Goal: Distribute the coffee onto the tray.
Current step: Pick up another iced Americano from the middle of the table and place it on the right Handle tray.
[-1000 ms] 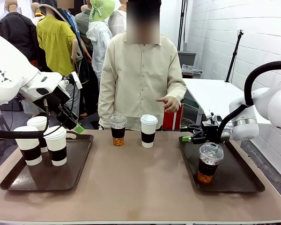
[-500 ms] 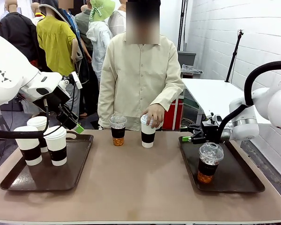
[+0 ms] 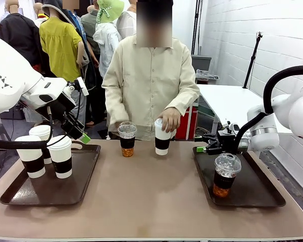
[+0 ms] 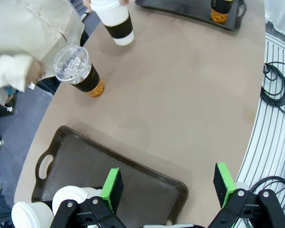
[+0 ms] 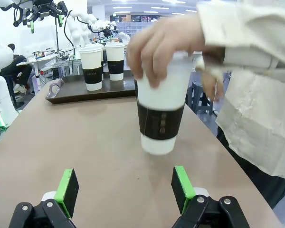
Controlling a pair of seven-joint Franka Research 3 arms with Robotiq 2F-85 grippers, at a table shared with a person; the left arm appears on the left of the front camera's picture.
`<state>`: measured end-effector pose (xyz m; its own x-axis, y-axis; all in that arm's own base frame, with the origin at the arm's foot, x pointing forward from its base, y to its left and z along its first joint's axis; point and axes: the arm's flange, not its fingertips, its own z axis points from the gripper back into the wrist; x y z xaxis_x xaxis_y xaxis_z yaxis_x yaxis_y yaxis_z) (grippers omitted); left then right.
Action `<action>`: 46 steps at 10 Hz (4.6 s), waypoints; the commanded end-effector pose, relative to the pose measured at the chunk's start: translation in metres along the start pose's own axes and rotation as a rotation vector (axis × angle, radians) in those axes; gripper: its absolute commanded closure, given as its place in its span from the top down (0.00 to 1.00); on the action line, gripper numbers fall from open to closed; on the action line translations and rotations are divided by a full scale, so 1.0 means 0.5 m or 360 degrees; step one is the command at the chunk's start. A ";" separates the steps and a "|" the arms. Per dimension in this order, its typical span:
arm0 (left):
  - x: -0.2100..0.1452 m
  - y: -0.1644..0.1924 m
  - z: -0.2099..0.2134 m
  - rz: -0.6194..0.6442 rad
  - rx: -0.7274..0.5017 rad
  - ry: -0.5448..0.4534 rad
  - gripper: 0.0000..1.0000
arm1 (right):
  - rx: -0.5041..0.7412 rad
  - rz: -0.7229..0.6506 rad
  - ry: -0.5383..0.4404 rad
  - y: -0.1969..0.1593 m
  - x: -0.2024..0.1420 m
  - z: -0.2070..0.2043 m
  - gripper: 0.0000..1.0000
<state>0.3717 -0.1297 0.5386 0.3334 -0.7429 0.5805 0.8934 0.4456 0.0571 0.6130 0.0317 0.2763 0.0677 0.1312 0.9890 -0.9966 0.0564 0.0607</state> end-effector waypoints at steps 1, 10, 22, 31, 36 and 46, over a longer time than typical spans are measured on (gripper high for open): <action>-0.001 0.003 0.002 0.0000 -0.0022 -0.0012 1.00 | 0.0002 0.0001 -0.0002 0.000 0.001 -0.002 1.00; -0.001 0.003 0.002 0.0000 -0.0022 -0.0012 1.00 | -0.0006 -0.0014 -0.0010 -0.011 0.009 -0.007 1.00; -0.001 0.003 0.002 0.0000 -0.0022 -0.0012 1.00 | -0.0046 0.0030 -0.0009 -0.095 0.078 -0.241 1.00; -0.001 0.003 0.002 0.0000 -0.0022 -0.0012 1.00 | -0.0059 -0.0001 -0.0025 -0.084 0.074 -0.258 1.00; -0.001 0.003 0.002 0.0000 -0.0022 -0.0012 1.00 | -0.0067 -0.0012 -0.0068 -0.106 0.081 -0.339 1.00; -0.001 0.003 0.002 0.0000 -0.0022 -0.0012 1.00 | 0.0077 -0.0066 -0.0064 -0.133 0.062 -0.500 1.00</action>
<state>0.3716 -0.1300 0.5387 0.3329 -0.7435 0.5800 0.8936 0.4451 0.0576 0.6798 0.2683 0.2713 0.0801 0.0814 0.9935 -0.9968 0.0055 0.0799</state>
